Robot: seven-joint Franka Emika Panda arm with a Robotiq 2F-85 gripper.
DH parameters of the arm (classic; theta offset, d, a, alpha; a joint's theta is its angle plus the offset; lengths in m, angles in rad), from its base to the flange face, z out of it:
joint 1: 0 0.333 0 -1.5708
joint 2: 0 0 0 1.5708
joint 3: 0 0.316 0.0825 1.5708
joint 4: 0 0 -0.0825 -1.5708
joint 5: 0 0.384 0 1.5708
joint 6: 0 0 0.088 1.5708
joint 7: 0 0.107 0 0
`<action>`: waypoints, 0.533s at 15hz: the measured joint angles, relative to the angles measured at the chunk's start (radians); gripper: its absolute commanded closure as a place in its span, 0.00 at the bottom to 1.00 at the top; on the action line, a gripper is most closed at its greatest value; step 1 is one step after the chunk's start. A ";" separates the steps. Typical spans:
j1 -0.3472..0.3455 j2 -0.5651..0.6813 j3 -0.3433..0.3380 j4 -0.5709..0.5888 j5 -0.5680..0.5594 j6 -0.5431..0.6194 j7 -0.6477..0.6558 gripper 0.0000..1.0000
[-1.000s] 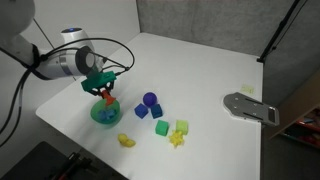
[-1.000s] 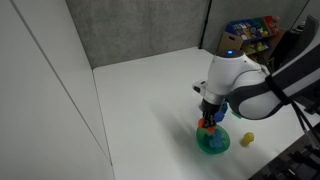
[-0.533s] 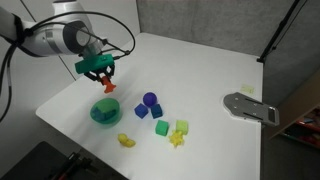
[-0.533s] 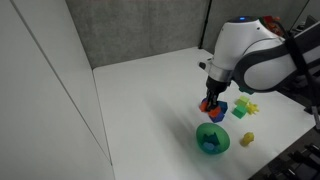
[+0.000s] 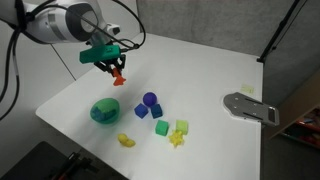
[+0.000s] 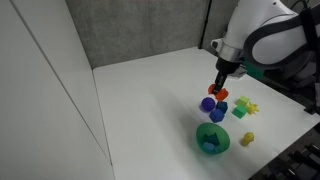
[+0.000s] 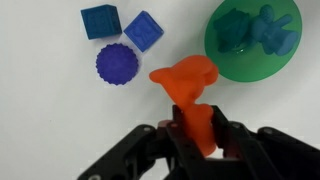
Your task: Remove the orange object from the bowl
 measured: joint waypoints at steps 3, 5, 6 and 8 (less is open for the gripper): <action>-0.019 0.004 -0.027 0.001 0.026 0.000 0.031 0.90; -0.033 0.016 -0.038 0.001 0.050 0.005 0.035 0.90; -0.041 0.025 -0.041 0.001 0.063 0.015 0.035 0.90; -0.054 0.054 -0.046 0.000 0.084 0.056 0.035 0.90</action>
